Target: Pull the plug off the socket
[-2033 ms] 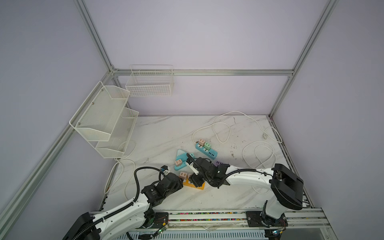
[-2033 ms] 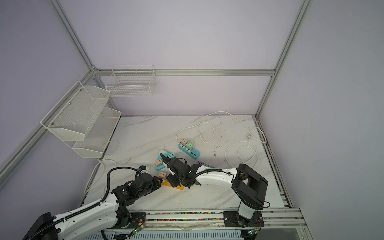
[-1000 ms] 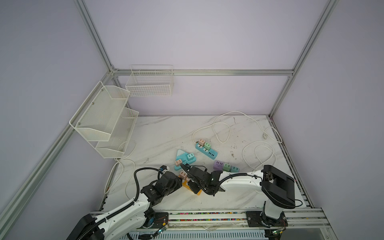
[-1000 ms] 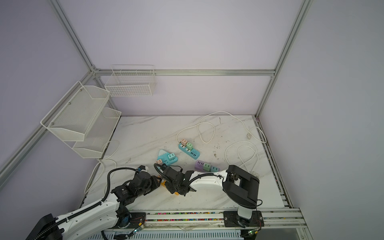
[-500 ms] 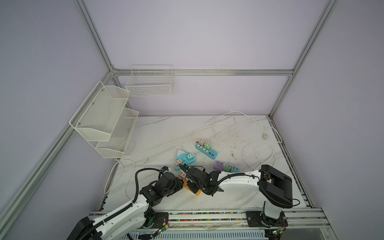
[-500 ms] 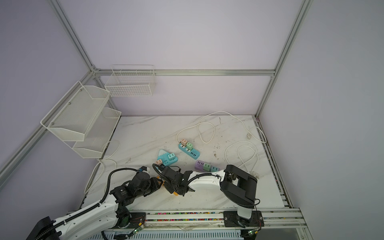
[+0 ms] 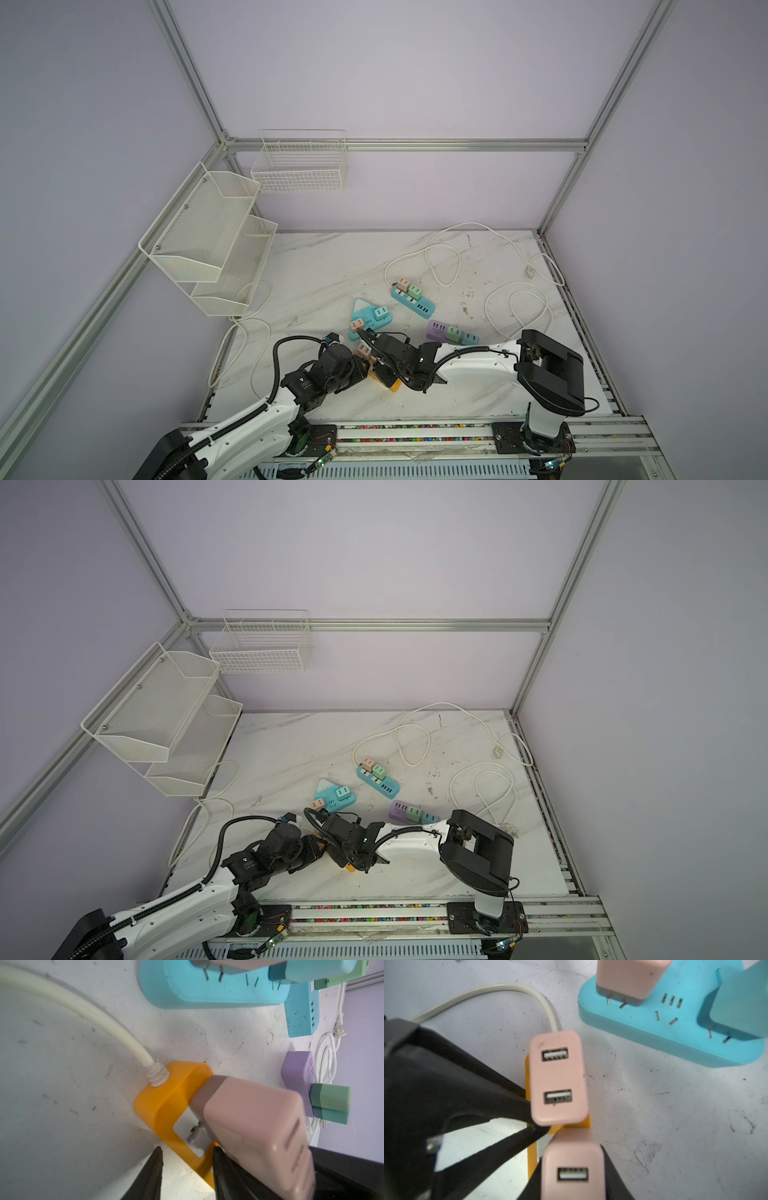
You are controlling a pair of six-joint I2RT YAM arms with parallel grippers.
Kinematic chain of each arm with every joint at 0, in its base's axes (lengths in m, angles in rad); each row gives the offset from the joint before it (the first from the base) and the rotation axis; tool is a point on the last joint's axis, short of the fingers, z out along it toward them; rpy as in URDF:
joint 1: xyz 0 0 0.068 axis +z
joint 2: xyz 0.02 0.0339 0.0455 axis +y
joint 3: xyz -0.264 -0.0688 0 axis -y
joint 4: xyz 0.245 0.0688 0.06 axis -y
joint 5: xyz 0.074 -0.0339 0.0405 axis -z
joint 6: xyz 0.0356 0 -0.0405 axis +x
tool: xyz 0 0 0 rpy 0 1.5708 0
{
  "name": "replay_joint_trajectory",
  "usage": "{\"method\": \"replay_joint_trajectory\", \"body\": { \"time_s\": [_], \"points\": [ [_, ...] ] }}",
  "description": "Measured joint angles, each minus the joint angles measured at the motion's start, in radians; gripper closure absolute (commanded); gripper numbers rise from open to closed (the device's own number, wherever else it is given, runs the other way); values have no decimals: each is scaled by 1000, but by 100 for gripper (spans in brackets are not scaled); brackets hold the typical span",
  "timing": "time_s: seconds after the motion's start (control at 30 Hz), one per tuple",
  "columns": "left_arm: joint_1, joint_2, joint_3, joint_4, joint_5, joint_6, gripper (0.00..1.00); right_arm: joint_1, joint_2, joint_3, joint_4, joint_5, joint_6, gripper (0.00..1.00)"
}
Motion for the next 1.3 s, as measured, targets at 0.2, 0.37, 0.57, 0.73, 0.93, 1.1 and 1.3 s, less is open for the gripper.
{"method": "replay_joint_trajectory", "body": {
  "time_s": [0.2, 0.37, 0.57, 0.73, 0.93, 1.1, 1.3],
  "points": [
    [0, 14, 0, 6, -1, 1, 62, 0, 0, 0, 1, 5, -4, 79],
    [0, 19, 3, 6, -4, 9, 63, 0, 0, 0, 2, 6, -4, 79],
    [0, 24, 3, 8, -4, 10, 63, 2, 0, 0, 2, 22, -17, 80],
    [0, 24, 3, 8, -7, 10, 63, 2, 0, -4, 9, 21, -22, 80],
    [0, 17, 4, -1, -12, 13, 63, 2, -7, -22, 33, 25, -23, 80],
    [0, -2, 4, -22, -23, 14, 64, 2, -8, -21, 34, 22, -26, 81],
    [0, -3, 4, -26, -25, 27, 65, 2, -19, -47, 66, 16, -27, 81]
  ]
}}
